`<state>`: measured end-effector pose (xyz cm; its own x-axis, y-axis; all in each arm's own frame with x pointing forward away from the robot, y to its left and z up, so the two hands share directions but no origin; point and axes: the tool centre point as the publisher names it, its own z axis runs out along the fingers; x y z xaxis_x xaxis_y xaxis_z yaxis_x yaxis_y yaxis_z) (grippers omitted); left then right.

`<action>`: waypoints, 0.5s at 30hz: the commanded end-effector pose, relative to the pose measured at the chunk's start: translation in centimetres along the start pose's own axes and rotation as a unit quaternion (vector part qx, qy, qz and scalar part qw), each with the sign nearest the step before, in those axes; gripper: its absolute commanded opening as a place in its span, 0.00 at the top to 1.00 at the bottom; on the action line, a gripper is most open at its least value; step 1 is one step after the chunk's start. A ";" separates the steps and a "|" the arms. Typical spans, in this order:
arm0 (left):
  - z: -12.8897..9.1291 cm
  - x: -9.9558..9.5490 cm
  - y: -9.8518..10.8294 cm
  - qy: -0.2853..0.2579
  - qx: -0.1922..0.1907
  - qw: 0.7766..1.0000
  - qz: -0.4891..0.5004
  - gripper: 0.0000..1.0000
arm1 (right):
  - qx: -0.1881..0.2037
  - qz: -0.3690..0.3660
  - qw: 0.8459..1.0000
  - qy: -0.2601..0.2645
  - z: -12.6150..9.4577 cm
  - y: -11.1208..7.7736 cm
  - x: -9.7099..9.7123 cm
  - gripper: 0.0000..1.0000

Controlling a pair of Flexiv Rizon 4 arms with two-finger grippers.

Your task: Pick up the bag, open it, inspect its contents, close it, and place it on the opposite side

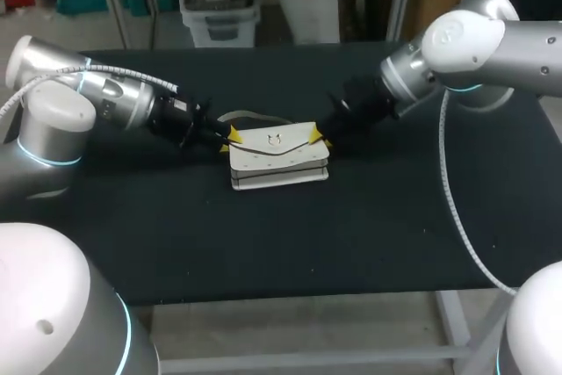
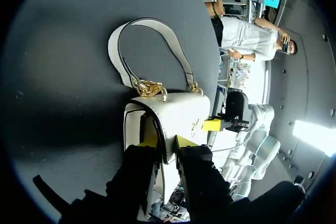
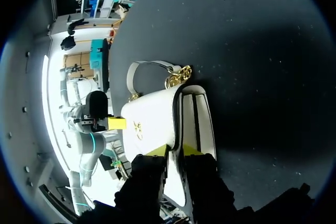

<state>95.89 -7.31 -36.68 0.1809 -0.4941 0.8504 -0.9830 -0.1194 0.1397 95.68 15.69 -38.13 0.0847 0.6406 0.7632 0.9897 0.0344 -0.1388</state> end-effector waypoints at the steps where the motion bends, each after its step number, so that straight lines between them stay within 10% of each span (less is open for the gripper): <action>1: 0.5 0.0 0.0 0.001 -0.001 1.000 0.002 0.94 | -0.005 0.001 1.000 0.009 0.3 0.1 -0.2 0.00; 4: 0.3 0.0 0.0 0.001 -0.001 1.000 0.005 0.56 | -0.013 0.000 1.000 0.016 -0.2 0.5 -0.3 0.00; 15: -0.1 0.2 0.1 0.009 0.001 1.000 0.007 0.73 | -0.032 -0.008 0.999 0.035 -1.1 1.6 0.3 0.02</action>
<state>95.92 -7.34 -36.32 0.1672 -0.4846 0.8586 -0.9854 -0.1118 0.1287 97.35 15.12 -37.31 0.0754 0.5907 0.8033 0.9961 -0.0076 -0.0879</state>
